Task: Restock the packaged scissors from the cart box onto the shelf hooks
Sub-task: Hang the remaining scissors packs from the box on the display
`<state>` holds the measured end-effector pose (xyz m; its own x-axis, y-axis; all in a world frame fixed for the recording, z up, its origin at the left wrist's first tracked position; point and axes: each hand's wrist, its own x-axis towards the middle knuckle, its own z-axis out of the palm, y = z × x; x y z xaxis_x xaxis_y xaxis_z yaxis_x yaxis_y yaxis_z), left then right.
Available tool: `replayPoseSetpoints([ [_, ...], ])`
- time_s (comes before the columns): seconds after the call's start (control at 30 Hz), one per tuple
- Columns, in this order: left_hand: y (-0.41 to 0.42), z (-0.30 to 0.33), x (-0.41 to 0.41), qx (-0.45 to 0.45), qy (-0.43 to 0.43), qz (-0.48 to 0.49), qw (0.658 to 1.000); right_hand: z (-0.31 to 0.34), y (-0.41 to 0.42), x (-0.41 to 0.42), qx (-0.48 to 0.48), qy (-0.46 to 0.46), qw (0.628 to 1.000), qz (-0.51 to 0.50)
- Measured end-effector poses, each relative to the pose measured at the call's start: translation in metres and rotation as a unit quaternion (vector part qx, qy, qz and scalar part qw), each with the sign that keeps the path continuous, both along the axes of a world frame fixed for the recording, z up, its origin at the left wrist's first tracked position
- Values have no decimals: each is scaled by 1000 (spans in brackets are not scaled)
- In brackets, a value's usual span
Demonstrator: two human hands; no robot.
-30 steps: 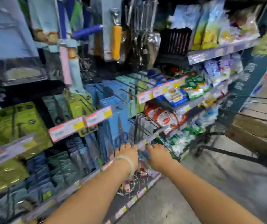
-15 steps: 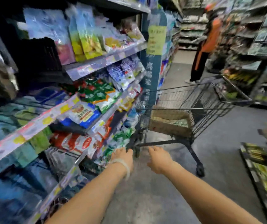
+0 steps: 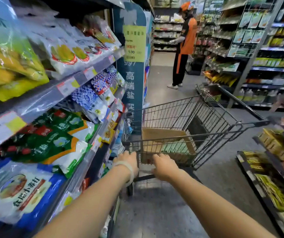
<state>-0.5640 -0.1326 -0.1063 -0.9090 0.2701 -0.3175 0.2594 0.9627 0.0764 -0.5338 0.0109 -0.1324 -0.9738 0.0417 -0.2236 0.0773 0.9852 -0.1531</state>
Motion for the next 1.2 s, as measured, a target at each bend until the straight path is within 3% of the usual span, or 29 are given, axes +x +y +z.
replayPoseSetpoints([
  [0.27, 53, -22, -121, -15, -35, -44, 998, -10, 54, -105, -23, -22, 998, -58],
  [0.5, 122, -62, -239, 17, -44, -40, 998, -44, 135, -246, -52, -10, 994, -91],
  [0.77, 204, -131, -381, -11, -182, 18, 983, -135, 233, -386, -67, -172, 980, -74],
  [0.93, 245, -204, -425, -40, -275, 45, 960, -214, 271, -421, -119, -276, 947, -111],
  [1.2, 282, -318, -451, -20, -390, 82, 917, -325, 280, -441, -259, -331, 855, -303],
])
